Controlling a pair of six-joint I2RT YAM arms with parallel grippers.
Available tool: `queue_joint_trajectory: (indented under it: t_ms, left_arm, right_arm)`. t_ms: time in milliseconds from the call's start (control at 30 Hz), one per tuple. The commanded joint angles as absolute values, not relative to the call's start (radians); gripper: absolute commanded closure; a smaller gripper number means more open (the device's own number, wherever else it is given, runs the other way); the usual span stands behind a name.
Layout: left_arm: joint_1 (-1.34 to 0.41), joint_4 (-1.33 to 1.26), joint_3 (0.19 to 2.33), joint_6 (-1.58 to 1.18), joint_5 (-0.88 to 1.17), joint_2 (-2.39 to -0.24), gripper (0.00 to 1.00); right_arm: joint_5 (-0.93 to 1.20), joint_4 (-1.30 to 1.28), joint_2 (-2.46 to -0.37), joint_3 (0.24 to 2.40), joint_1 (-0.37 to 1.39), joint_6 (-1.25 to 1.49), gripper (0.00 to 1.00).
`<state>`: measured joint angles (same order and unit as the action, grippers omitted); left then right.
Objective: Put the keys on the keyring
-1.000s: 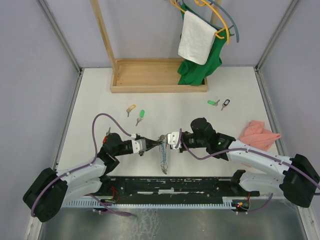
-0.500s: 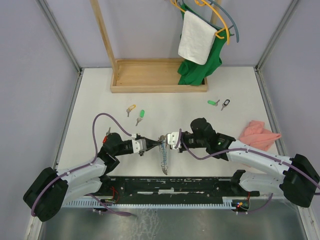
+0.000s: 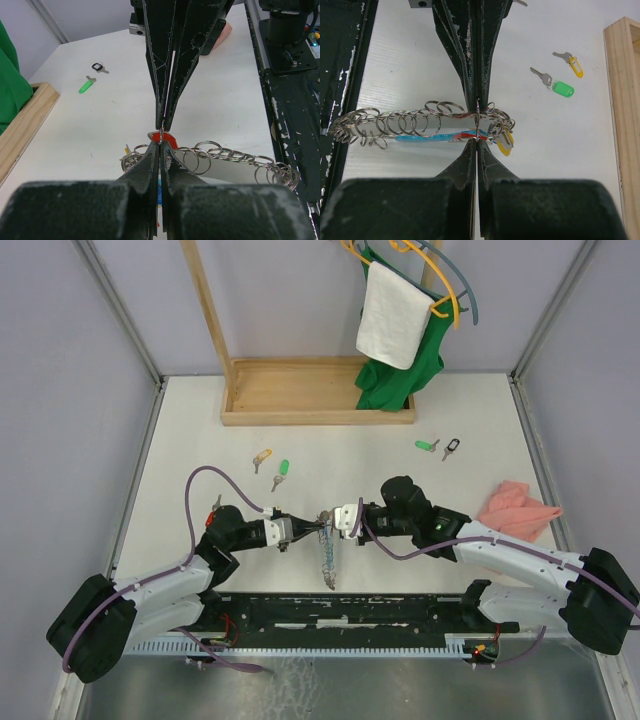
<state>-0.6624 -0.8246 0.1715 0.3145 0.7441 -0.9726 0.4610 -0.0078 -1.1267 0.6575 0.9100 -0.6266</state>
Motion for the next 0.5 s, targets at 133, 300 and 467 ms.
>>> queue_joint_trajectory:
  t_ms: [133,300,467]
  left_arm:
    - [-0.659,-0.901,0.224,0.306,0.77,-0.974,0.97]
    - [-0.66,-0.902,0.225,0.302,0.767,-0.976,0.97]
    - [-0.66,-0.899,0.227,0.3,0.761,-0.982,0.97]
  right_arm:
    - [0.462,0.057,-1.105,0.662,0.919,-0.63,0.99]
    - [0.478,0.07,-1.105,0.659,0.922,-0.626,0.99]
    - [0.483,0.086,-1.102,0.658,0.924,-0.616,0.99]
